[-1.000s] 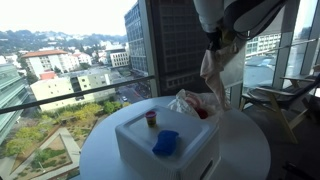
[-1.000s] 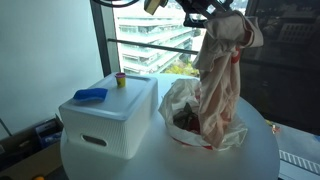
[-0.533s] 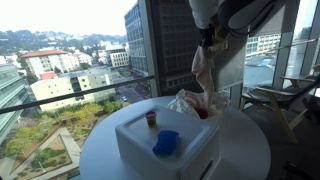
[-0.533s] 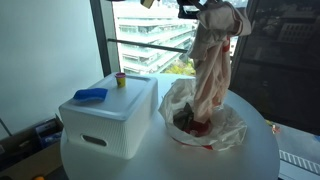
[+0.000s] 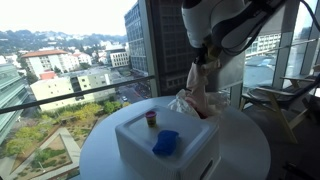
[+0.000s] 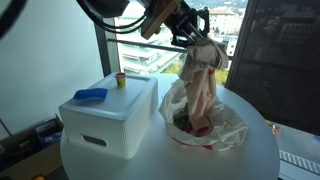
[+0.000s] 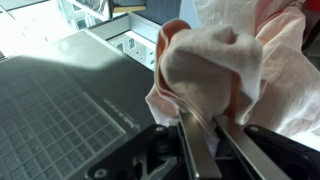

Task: Put all the objects on the basket into the carrier bag

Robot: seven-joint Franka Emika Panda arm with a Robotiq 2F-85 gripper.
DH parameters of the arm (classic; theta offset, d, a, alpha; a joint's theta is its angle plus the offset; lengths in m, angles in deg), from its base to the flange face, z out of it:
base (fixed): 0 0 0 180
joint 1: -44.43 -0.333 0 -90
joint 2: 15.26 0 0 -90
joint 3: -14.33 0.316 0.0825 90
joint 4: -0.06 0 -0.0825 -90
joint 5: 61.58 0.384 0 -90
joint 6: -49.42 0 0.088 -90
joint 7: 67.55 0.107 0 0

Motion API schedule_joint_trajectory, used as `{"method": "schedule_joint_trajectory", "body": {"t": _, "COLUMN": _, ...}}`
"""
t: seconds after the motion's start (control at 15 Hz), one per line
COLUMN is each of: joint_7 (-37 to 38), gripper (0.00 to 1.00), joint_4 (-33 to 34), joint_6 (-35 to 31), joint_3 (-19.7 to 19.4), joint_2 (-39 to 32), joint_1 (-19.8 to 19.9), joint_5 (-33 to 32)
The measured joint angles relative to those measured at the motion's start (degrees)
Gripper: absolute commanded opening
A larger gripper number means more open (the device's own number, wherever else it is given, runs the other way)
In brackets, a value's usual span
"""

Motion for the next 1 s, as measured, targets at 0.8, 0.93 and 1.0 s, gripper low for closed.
{"method": "schedule_joint_trajectory", "body": {"t": 0.8, "joint_7": -0.43, "gripper": 0.1, "joint_4": -1.8, "joint_6": -3.23, "joint_3": -2.62, "joint_2": -7.79, "joint_1": 0.17, "joint_5": 8.2}}
{"method": "schedule_joint_trajectory", "body": {"t": 0.93, "joint_7": -0.98, "gripper": 0.1, "joint_4": -1.75, "joint_6": -5.21, "joint_3": -2.65, "joint_2": -9.85, "joint_1": 0.16, "joint_5": 9.94}}
{"method": "schedule_joint_trajectory", "body": {"t": 1.0, "joint_7": -1.08, "gripper": 0.1, "joint_4": -1.66, "joint_6": -6.38, "joint_3": -2.65, "joint_2": -11.0, "joint_1": 0.15, "joint_5": 10.35}}
